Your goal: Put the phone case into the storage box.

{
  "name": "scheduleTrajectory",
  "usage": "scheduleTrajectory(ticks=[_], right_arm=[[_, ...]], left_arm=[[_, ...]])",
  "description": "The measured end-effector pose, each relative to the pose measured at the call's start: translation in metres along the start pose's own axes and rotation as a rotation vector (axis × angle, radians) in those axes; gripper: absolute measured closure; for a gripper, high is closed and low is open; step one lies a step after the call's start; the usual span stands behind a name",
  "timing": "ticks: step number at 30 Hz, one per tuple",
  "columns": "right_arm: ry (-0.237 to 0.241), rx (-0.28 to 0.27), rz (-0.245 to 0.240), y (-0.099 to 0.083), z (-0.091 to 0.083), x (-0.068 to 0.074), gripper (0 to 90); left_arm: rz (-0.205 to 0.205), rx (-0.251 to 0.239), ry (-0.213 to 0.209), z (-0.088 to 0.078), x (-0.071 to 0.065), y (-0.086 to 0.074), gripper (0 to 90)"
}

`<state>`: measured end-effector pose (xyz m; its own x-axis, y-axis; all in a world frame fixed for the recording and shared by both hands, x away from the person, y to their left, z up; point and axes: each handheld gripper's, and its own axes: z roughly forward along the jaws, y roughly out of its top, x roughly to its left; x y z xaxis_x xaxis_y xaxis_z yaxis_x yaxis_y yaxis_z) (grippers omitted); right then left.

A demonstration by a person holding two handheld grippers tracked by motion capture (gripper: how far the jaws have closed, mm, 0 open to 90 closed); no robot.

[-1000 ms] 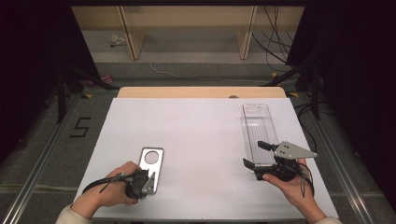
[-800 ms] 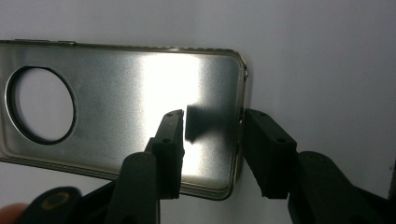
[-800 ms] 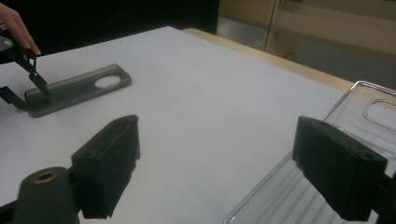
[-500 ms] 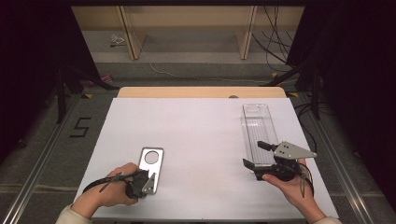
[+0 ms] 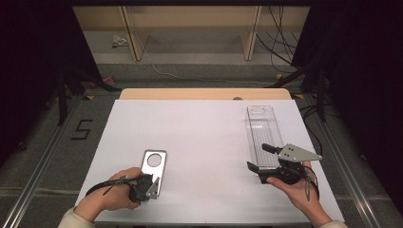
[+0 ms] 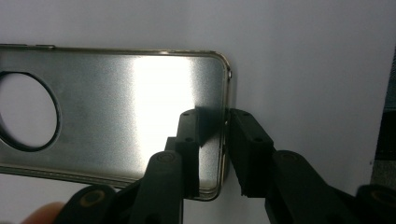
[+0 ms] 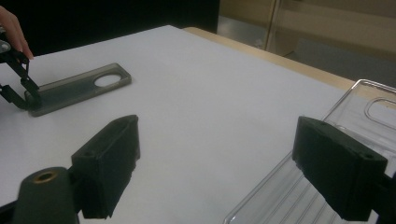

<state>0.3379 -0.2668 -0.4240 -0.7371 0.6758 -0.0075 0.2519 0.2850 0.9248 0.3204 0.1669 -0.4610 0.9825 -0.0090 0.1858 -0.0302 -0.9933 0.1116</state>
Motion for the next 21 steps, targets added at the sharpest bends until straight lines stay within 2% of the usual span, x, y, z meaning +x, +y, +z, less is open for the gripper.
scheduleTrajectory(ticks=[13, 21], right_arm=[[0.0, 0.001, -0.001, -0.0001, 0.0002, 0.0002, 16.0], [0.003, 0.002, -0.002, -0.0001, 0.0002, 0.0005, 16.0]], left_arm=[[0.012, 0.011, -0.012, 0.0, -0.0013, 0.0012, 78.6], [0.024, 0.011, -0.005, 0.0002, -0.0028, 0.0026, 81.0]])
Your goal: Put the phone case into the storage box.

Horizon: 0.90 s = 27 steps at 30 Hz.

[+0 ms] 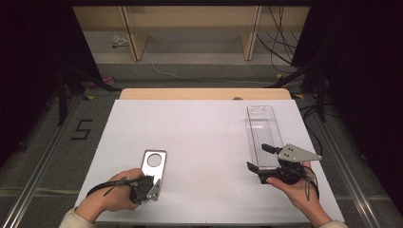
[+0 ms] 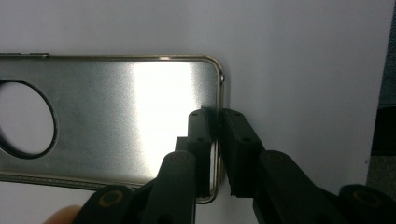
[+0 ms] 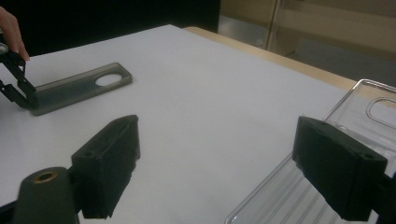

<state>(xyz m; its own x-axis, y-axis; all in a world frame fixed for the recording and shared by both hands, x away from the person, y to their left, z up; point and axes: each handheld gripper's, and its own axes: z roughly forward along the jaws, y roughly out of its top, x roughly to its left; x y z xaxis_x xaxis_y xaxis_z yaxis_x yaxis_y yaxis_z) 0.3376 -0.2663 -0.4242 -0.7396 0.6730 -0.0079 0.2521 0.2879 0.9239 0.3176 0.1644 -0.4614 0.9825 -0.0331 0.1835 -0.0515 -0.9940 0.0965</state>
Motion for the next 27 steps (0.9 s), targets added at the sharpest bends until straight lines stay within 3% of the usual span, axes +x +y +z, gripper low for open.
scheduleTrajectory(ticks=[27], right_arm=[[0.0, 0.002, 0.0, 0.0001, -0.0003, 0.0003, 16.0]], left_arm=[[0.006, 0.009, 0.012, -0.0008, -0.0036, 0.0015, 86.5]])
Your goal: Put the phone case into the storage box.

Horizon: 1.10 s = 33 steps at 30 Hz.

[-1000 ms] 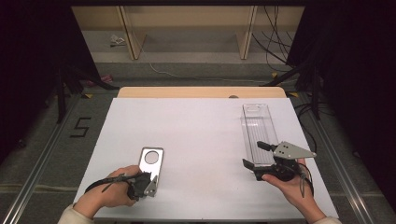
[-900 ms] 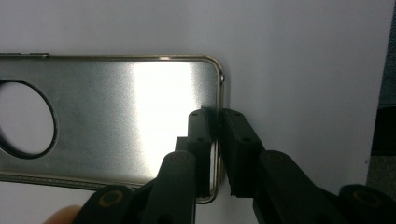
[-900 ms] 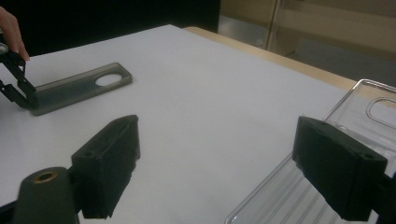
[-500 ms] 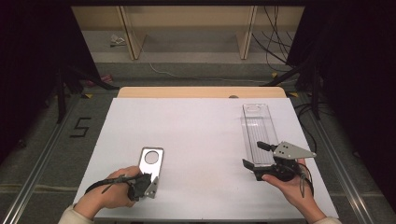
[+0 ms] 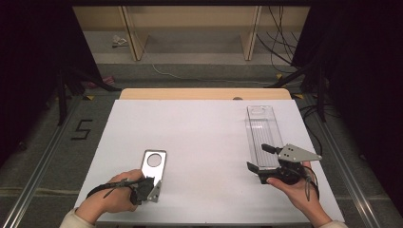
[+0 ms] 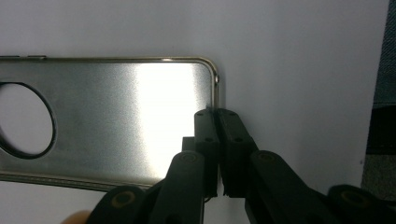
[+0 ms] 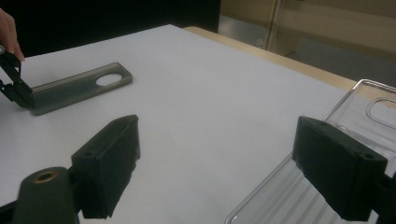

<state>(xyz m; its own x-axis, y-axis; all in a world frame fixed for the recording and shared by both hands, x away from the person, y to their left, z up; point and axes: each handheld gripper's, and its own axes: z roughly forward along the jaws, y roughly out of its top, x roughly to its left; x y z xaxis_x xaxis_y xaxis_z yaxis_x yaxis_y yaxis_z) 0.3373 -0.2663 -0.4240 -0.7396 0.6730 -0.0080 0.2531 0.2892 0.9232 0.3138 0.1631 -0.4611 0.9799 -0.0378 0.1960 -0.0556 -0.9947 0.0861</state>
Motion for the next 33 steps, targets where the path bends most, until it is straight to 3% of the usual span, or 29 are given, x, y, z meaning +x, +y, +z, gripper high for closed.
scheduleTrajectory(ticks=[9, 33], right_arm=[[0.001, -0.002, 0.001, 0.0, 0.0, 0.0, 16.0], [0.008, -0.001, 0.002, 0.0, 0.001, 0.0, 16.1]], left_arm=[[-0.023, -0.024, 0.012, -0.002, -0.002, -0.001, 87.6], [-0.044, -0.105, 0.203, -0.017, 0.0, 0.009, 88.3]])
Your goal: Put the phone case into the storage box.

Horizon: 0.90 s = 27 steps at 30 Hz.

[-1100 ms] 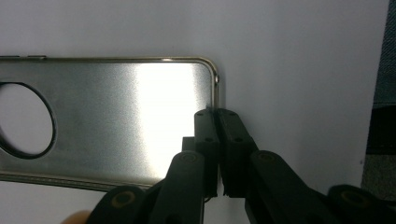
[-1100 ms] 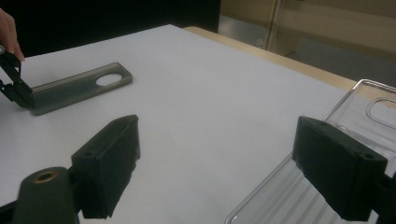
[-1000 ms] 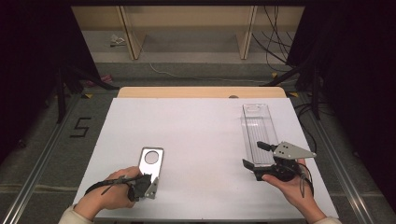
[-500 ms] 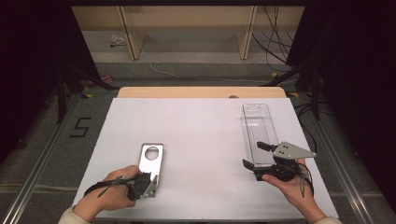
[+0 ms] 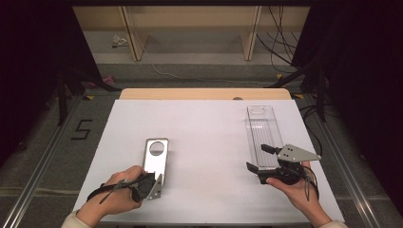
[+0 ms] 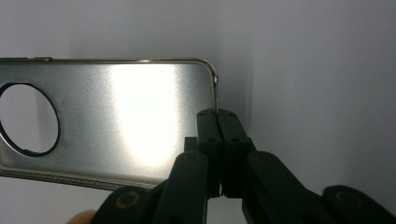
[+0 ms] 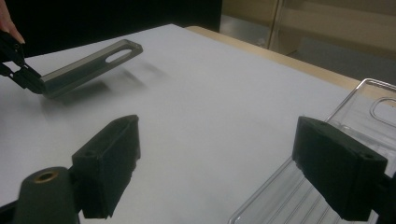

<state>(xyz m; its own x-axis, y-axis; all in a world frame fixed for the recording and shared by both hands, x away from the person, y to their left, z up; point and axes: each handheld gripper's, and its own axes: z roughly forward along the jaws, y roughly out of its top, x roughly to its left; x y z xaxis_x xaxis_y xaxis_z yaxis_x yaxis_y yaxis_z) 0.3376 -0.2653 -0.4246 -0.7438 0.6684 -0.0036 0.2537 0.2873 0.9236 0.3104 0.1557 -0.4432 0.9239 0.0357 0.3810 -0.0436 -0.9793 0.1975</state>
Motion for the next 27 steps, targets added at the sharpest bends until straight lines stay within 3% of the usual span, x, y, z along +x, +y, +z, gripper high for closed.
scheduleTrajectory(ticks=[13, 27], right_arm=[[0.002, 0.001, -0.001, 0.001, 0.003, 0.002, 16.2], [0.024, -0.006, 0.032, 0.004, 0.012, 0.004, 16.3]], left_arm=[[0.009, -0.043, 0.088, -0.005, 0.001, 0.008, 88.5], [0.02, -0.056, 0.087, -0.006, 0.002, 0.015, 88.6]])
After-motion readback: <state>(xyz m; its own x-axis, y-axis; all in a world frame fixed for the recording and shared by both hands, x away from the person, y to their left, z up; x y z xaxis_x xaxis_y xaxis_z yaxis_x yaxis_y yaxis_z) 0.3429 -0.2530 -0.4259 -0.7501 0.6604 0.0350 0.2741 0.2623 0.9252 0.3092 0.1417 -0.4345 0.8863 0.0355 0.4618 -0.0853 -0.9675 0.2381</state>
